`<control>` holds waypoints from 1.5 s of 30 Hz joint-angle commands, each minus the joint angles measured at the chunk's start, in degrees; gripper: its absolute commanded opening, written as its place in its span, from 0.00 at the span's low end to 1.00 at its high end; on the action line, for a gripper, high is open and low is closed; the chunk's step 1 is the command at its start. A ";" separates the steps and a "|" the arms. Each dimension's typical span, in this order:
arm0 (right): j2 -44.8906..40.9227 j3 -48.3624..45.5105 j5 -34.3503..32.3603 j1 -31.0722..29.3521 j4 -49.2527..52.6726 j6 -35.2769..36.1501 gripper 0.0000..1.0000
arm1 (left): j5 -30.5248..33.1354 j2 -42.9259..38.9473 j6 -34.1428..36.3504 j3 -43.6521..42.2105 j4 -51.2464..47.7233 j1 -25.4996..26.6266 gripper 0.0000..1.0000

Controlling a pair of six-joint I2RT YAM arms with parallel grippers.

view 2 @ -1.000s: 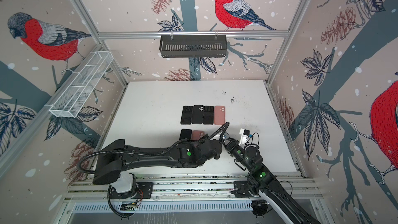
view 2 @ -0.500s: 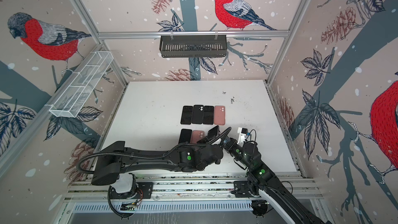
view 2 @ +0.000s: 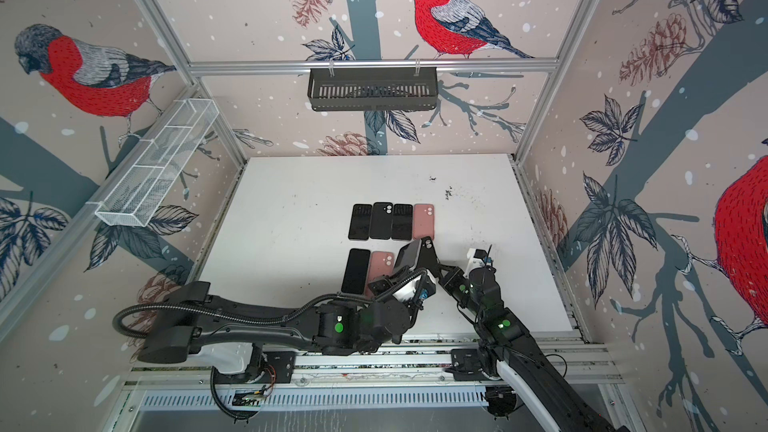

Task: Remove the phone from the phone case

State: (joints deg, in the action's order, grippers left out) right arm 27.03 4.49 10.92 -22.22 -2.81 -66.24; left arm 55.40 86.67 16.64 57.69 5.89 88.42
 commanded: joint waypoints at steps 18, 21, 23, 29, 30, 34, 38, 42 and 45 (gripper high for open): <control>-0.96 -1.32 10.44 9.89 7.59 0.16 0.00 | 0.31 7.39 10.63 -6.95 9.36 1.99 0.00; -1.45 -1.61 10.19 10.03 8.32 0.02 0.00 | 0.09 9.54 11.26 -6.66 9.21 1.94 0.00; -1.50 -1.59 10.04 10.49 8.78 0.33 0.00 | 0.36 11.21 11.25 -6.06 8.17 1.98 0.00; -1.67 -1.75 11.11 12.34 9.50 1.10 0.00 | 0.05 14.38 10.48 -5.84 7.28 1.81 0.00; -1.88 -1.84 11.35 12.59 9.60 1.15 0.00 | -0.16 14.77 10.35 -5.92 7.29 1.67 0.00; -2.88 -2.61 12.17 12.95 9.56 0.78 0.00 | -0.46 16.21 11.01 -6.14 8.12 1.51 0.00; -3.72 -4.16 13.56 12.91 8.07 -0.10 0.00 | -0.48 17.77 11.66 -5.75 8.62 0.99 0.00; -4.48 -5.28 14.48 12.81 7.40 -0.76 0.00 | -0.51 18.84 11.72 -5.84 9.19 0.26 0.00; -4.88 -5.68 13.94 12.81 8.09 -0.36 0.00 | -0.87 19.06 11.76 -6.35 10.31 0.08 0.01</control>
State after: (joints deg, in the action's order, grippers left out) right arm 22.44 0.62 23.94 -9.34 -1.06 -66.28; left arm 54.26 105.54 28.14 51.55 13.08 88.66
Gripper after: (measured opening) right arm 0.079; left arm 0.105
